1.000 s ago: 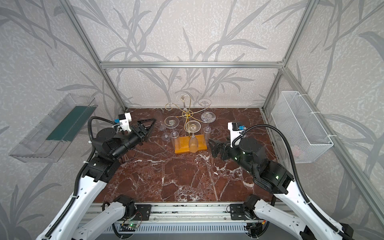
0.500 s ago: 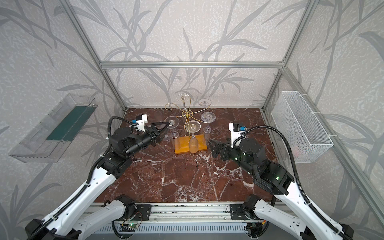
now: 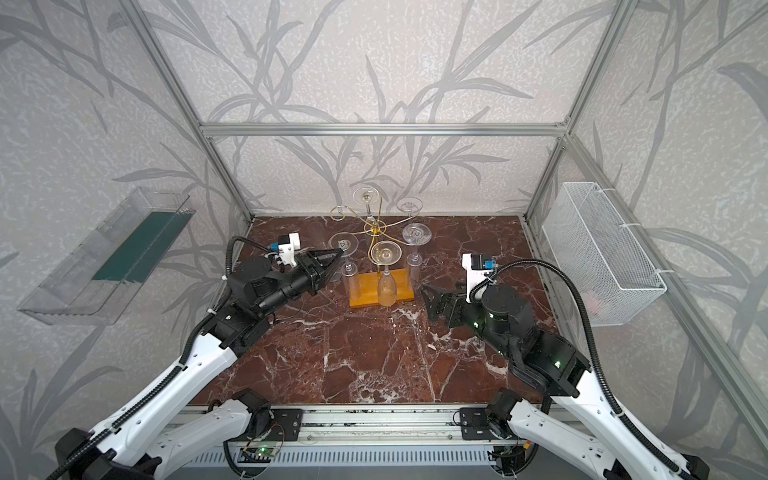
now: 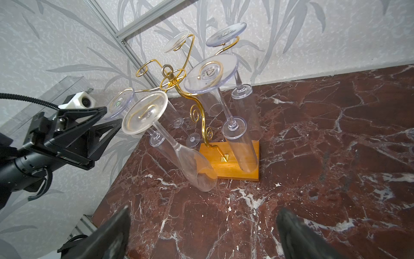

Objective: Take the wine glass off the wine glass rack

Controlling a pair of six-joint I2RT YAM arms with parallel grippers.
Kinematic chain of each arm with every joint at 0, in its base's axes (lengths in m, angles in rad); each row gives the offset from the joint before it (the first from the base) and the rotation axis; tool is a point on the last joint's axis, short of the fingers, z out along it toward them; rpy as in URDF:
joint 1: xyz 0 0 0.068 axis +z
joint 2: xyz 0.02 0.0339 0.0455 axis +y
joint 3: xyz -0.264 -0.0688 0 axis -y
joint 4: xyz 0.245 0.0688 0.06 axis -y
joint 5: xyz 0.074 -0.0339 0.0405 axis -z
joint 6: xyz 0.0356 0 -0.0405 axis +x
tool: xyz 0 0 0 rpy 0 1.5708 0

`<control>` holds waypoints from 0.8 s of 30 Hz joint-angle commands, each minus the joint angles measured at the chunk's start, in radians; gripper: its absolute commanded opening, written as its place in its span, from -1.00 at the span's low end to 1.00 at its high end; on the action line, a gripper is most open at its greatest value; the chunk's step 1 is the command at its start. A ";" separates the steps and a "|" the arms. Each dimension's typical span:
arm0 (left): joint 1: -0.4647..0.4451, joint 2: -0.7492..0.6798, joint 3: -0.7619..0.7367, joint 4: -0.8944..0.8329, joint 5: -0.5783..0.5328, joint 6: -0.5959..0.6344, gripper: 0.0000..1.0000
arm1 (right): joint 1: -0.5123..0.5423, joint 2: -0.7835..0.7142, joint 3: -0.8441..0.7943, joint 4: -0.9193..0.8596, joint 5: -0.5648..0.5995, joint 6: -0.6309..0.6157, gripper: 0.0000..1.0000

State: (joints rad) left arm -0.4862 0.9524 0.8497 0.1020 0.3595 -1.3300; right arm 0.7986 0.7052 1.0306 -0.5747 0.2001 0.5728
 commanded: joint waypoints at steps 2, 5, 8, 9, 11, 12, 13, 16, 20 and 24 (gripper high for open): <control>-0.003 -0.003 -0.005 0.033 -0.014 -0.025 -0.42 | 0.001 -0.011 -0.007 -0.006 0.010 0.018 0.98; -0.003 -0.007 -0.009 0.033 -0.023 -0.028 -0.49 | 0.001 -0.009 -0.010 -0.003 0.013 0.019 0.98; -0.003 -0.010 -0.018 0.033 -0.027 -0.034 -0.50 | 0.001 -0.004 -0.009 -0.004 0.012 0.019 0.98; -0.003 -0.011 -0.021 0.034 -0.028 -0.035 -0.50 | 0.001 -0.004 -0.009 -0.004 0.010 0.020 0.98; -0.002 -0.013 -0.027 0.032 -0.031 -0.038 -0.52 | 0.001 -0.003 -0.008 -0.006 0.009 0.021 0.98; -0.003 -0.014 -0.029 0.032 -0.034 -0.038 -0.53 | 0.001 -0.004 -0.008 -0.005 0.010 0.021 0.98; -0.003 -0.017 -0.029 0.032 -0.037 -0.037 -0.56 | 0.001 -0.004 -0.008 -0.006 0.013 0.021 0.98; -0.002 -0.027 -0.033 0.029 -0.055 -0.043 -0.61 | 0.001 -0.009 -0.010 -0.005 0.015 0.024 0.98; -0.002 -0.048 -0.037 0.024 -0.073 -0.046 -0.65 | 0.001 -0.013 -0.018 -0.004 0.018 0.028 0.98; -0.003 -0.056 -0.037 0.023 -0.073 -0.048 -0.72 | 0.001 -0.017 -0.025 0.001 0.019 0.030 0.98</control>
State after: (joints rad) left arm -0.4881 0.9119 0.8219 0.1295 0.3019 -1.3598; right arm 0.7986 0.6979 1.0153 -0.5747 0.2016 0.5953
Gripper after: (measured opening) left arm 0.145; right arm 0.991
